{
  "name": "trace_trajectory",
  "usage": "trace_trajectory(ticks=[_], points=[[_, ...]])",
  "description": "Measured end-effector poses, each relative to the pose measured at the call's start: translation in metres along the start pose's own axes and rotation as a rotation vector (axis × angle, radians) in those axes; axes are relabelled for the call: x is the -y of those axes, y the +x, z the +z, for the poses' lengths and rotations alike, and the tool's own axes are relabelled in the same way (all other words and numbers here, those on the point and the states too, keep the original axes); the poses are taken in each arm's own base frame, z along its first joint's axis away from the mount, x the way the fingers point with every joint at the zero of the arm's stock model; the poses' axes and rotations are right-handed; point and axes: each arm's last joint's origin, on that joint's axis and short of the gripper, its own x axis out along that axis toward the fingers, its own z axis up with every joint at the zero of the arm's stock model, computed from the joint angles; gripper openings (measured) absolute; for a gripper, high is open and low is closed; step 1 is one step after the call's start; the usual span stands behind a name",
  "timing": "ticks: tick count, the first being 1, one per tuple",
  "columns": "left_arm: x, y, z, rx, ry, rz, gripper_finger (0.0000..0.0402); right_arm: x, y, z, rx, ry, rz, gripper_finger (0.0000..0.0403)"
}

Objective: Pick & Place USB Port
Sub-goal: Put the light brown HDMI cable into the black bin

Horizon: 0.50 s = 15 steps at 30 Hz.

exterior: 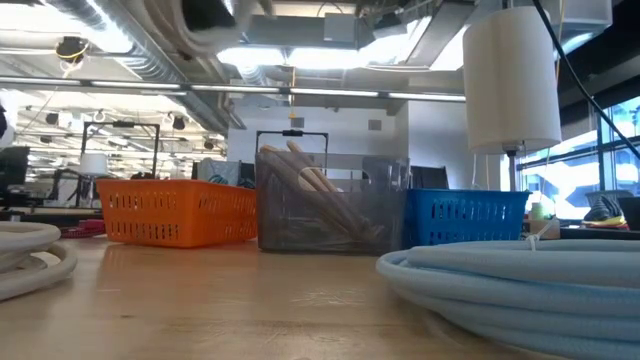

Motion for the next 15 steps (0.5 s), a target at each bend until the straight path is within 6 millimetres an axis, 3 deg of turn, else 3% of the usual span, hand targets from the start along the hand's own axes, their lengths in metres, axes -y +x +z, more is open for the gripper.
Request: trace_trajectory(ticks=[7, 11, 15], points=[[-0.016, 0.025, 0.046, -0.250, 0.202, 0.124, 0.0020, 0.003, -0.003, 0.001, 0.005, -0.003, 0.006, 0.0188], [-0.020, 0.034, 0.074, -0.459, 0.365, 0.291, 0.0019, 0.017, -0.017, 0.003, 0.029, 0.028, 0.031, 0.0188], [-0.023, 0.049, 0.097, -0.548, 0.470, 0.346, 0.0019, 0.031, -0.030, 0.006, 0.076, 0.084, 0.034, 0.0188]])
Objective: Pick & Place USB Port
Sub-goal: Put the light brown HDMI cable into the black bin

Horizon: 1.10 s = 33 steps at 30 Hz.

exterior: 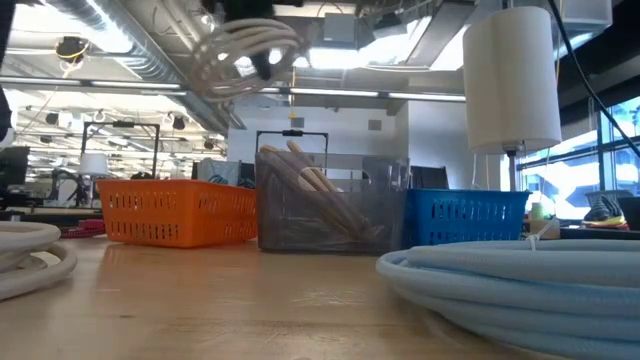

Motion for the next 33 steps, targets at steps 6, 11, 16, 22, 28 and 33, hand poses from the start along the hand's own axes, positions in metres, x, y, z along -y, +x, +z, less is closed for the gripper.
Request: trace_trajectory(ticks=[6, 11, 16, 22, 28, 33], points=[[-0.005, 0.010, 0.031, 0.012, 0.088, 0.014, 0.0019, 0.009, -0.009, 0.002, 0.015, 0.017, 0.018, 0.0188], [-0.001, 0.020, 0.042, -0.041, 0.140, 0.004, 0.0019, 0.013, -0.012, 0.003, 0.022, -0.002, 0.021, 0.0188], [-0.003, 0.004, 0.049, 0.133, 0.060, -0.108, 0.0018, 0.012, -0.012, 0.003, 0.023, -0.041, 0.020, 0.0188], [-0.027, -0.061, 0.036, 0.549, -0.121, -0.167, 0.0018, 0.021, -0.022, 0.004, 0.036, -0.037, 0.045, 0.0188], [-0.032, -0.080, -0.012, 0.757, -0.260, -0.145, 0.0018, 0.036, -0.046, -0.001, 0.111, -0.009, 0.063, 0.0188], [-0.022, -0.065, -0.050, 1.003, -0.373, -0.237, 0.0018, 0.042, -0.052, -0.011, 0.121, -0.001, 0.065, 0.0188]])
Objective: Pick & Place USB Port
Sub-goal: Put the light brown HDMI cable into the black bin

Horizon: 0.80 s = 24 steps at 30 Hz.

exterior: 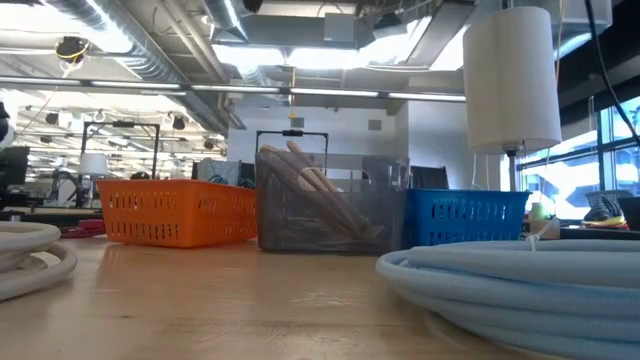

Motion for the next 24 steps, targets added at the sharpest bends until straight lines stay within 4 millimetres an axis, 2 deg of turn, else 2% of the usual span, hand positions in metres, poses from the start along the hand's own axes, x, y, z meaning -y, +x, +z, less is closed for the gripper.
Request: trace_trajectory(ticks=[4, 7, 11, 16, 24], points=[[-0.004, -0.014, -0.018, 0.281, -0.045, -0.087, 0.0018, -0.005, 0.005, -0.008, -0.013, 0.026, -0.007, 0.0188], [-0.010, -0.019, -0.029, 0.415, -0.068, -0.110, 0.0018, -0.014, 0.011, -0.012, 0.000, 0.047, 0.016, 0.0188], [-0.018, -0.020, -0.036, 0.449, -0.089, -0.100, 0.0018, -0.031, 0.016, -0.010, 0.033, 0.056, 0.121, 0.0188], [-0.027, -0.014, -0.039, 0.427, -0.117, -0.096, 0.0018, -0.054, 0.019, -0.001, 0.103, 0.043, 0.337, 0.0188], [-0.039, -0.003, -0.036, 0.446, -0.156, -0.084, 0.0018, -0.077, 0.026, 0.003, 0.190, 0.045, 0.543, 0.0188]])
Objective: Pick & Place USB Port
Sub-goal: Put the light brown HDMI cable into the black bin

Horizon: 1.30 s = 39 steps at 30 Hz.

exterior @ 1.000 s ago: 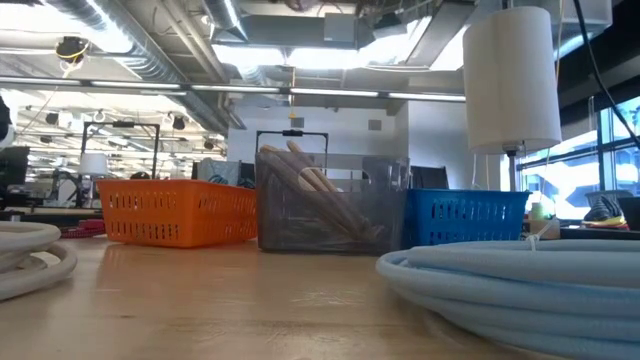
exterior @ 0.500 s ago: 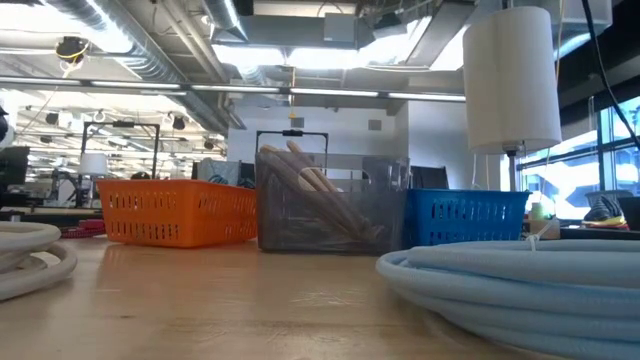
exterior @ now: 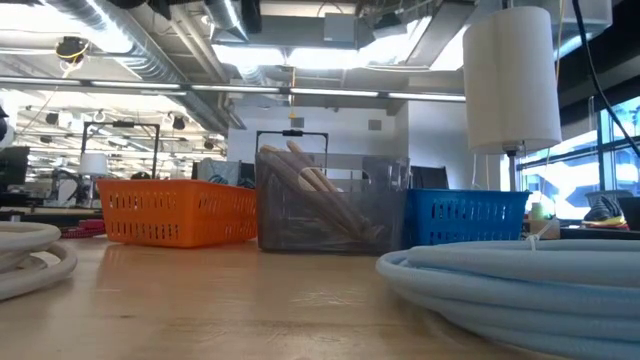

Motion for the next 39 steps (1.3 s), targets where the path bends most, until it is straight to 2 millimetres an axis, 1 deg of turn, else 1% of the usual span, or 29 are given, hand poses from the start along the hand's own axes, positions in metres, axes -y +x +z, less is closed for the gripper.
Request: trace_trajectory(ticks=[6, 13, 18, 25, 31, 35, 37, 39], points=[[-0.008, 0.025, 0.002, -0.036, 0.012, -0.050, 0.0018, -0.003, 0.009, -0.006, 0.020, 0.023, 0.045, 0.0188], [-0.020, 0.060, 0.004, -0.073, 0.020, -0.111, 0.0018, -0.004, 0.011, -0.007, 0.018, 0.025, 0.047, 0.0188], [-0.026, 0.082, 0.005, -0.088, 0.024, -0.159, 0.0018, -0.004, 0.011, -0.007, 0.019, 0.025, 0.047, 0.0188], [-0.027, 0.105, 0.004, -0.099, 0.048, -0.181, 0.0018, -0.002, 0.012, -0.006, 0.023, 0.028, 0.040, 0.0188], [-0.024, 0.112, -0.002, -0.182, 0.099, -0.164, 0.0018, 0.000, 0.015, -0.003, 0.040, 0.039, 0.032, 0.0188], [-0.024, 0.113, 0.000, -0.178, 0.108, -0.164, 0.0018, 0.001, 0.024, -0.005, 0.040, 0.041, 0.019, 0.0187], [-0.024, 0.113, 0.000, -0.178, 0.109, -0.163, 0.0018, 0.002, 0.029, -0.006, 0.036, 0.041, 0.008, 0.0178], [-0.024, 0.113, 0.000, -0.179, 0.109, -0.162, 0.0018, 0.002, 0.036, -0.008, 0.034, 0.041, 0.001, 0.0160]])
